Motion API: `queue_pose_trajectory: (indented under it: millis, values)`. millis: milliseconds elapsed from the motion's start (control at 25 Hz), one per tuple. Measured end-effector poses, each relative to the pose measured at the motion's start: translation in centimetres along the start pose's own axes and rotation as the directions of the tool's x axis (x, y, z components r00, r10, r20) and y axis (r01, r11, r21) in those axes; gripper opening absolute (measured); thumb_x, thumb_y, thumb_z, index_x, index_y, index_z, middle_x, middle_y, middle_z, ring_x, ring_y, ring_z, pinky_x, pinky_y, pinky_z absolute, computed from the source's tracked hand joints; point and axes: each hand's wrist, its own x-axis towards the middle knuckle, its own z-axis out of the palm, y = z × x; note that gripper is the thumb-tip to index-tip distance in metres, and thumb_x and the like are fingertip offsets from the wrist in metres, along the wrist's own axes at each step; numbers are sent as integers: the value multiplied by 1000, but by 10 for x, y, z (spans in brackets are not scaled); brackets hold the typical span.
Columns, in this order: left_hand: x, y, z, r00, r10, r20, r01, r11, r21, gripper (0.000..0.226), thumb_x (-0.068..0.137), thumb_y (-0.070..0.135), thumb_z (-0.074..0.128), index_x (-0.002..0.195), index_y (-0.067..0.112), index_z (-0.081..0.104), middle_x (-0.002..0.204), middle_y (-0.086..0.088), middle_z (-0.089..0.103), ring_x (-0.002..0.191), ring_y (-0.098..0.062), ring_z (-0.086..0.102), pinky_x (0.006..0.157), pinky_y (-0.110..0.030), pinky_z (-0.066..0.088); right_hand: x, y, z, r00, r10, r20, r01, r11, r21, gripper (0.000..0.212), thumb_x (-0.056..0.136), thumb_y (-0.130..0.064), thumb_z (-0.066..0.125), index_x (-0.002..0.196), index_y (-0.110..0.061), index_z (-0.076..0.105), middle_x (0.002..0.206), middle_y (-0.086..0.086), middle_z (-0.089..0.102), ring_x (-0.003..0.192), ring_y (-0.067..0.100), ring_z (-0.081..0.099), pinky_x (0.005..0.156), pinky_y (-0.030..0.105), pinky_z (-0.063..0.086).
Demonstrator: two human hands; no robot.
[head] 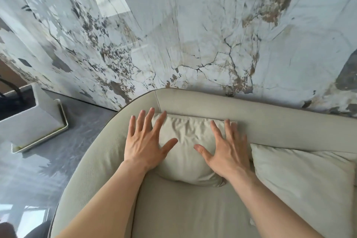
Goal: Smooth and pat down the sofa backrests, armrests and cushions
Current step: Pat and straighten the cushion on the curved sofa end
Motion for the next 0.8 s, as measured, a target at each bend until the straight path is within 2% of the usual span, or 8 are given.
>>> queue_pose_trajectory:
  millis: [120,280,440,520,640,800]
  values:
    - [39,-40,52,1000,-2,21,3,999,-39,92,88,85,24,164,40,-1,175,-3,-3,161,-27,-11,128,-47,-13,41,-26,50,999,46,-27,-47,998,-47,101,85,-90,23,166,-32,8,174,16,-1,159,36,0,126,60,7]
    - [85,-100,121,997,53,49,-50,997,-63,93,87,86,23,164,40,-2,175,-4,-2,161,-27,-10,128,-48,-12,95,-70,112,994,101,-36,-103,993,-51,102,83,-92,21,166,-34,11,174,16,0,160,34,-3,127,59,3]
    - [153,-138,179,993,115,39,-112,990,-85,95,86,88,21,164,40,-2,175,-6,-6,161,-28,-13,129,-49,-10,158,-91,154,978,151,-142,-159,986,-48,103,80,-95,20,165,-37,15,174,17,5,160,36,-1,126,62,4]
    - [185,-146,199,990,136,35,-132,986,-102,96,85,89,21,164,40,-2,175,-6,-6,161,-28,-12,129,-49,-8,187,-89,168,971,171,-170,-185,980,-70,104,78,-97,20,165,-43,7,174,17,0,160,37,-7,126,65,2]
    - [207,-151,215,991,134,-24,-136,986,-99,96,86,89,24,165,37,9,175,-12,5,161,-32,-1,130,-52,2,218,-83,186,969,203,-137,-218,970,-104,104,74,-101,16,161,-51,-10,173,15,-15,158,40,-16,122,72,2]
    - [216,-149,235,980,151,-128,-158,987,-41,96,88,89,30,165,33,16,172,-14,18,160,-35,11,129,-52,5,237,-78,209,963,208,-170,-225,970,-94,102,78,-100,21,162,-50,-8,173,17,-16,157,45,-16,118,79,7]
